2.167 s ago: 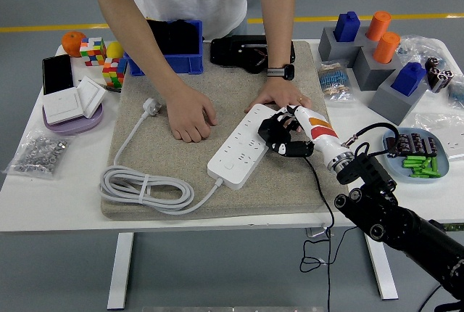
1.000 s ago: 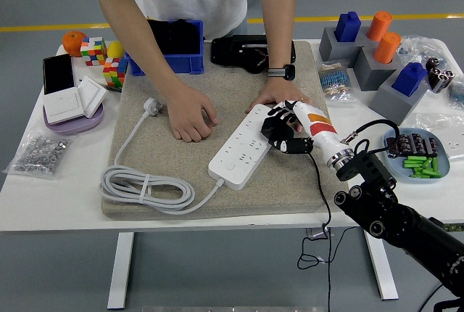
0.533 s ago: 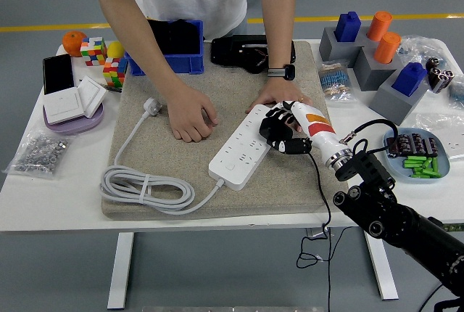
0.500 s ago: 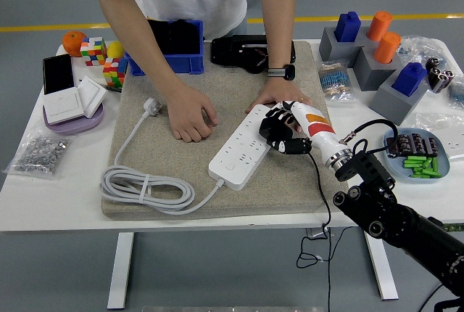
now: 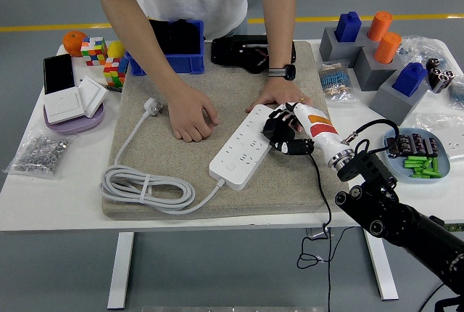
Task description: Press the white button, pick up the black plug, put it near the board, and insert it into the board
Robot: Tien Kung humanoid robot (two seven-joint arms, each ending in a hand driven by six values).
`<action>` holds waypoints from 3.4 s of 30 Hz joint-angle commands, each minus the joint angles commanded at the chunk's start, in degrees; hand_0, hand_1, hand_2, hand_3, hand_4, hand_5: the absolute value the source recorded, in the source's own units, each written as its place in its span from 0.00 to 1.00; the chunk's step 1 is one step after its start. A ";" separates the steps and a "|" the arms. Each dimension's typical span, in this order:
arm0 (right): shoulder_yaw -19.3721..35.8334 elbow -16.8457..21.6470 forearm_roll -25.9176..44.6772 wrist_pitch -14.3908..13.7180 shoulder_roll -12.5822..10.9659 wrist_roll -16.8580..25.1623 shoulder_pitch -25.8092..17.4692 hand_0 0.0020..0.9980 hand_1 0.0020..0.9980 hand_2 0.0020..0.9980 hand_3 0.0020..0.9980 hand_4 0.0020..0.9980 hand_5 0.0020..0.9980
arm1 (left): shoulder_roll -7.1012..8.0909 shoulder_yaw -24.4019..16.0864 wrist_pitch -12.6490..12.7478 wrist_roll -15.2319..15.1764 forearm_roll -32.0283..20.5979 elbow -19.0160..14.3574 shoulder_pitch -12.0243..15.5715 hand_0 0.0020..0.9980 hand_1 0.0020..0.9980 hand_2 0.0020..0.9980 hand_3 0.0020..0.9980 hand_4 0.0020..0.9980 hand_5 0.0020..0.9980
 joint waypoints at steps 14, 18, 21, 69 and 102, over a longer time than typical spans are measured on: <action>-0.38 0.56 0.32 0.04 0.00 0.17 0.56 0.49 0.44 0.46 0.57 0.79 0.00 | -0.05 -0.27 0.04 -0.04 0.21 0.00 -0.08 0.68 0.68 0.66 0.68 0.54 0.18; -0.57 0.63 0.41 0.10 0.00 0.16 0.91 0.49 0.44 0.46 0.57 0.79 0.00 | -0.05 -0.34 0.05 -0.05 0.31 0.00 -0.23 0.68 0.68 0.66 0.68 0.54 0.18; -0.79 0.79 0.53 0.15 0.00 0.10 0.95 0.49 0.44 0.46 0.56 0.79 0.00 | -0.04 -0.45 0.05 -0.06 0.43 0.00 -0.28 0.68 0.68 0.66 0.68 0.54 0.18; -2.01 0.69 0.76 1.66 0.00 -0.88 1.01 0.66 0.63 0.57 0.64 0.89 0.00 | -0.18 -0.77 0.15 -0.07 0.40 0.00 -0.35 0.68 0.68 0.66 0.68 0.53 0.17; -2.81 0.87 1.28 0.76 0.00 0.53 0.77 0.49 0.47 0.49 0.58 0.81 0.00 | -0.18 -0.71 0.10 0.02 0.66 0.00 -0.18 0.68 0.68 0.66 0.68 0.53 0.17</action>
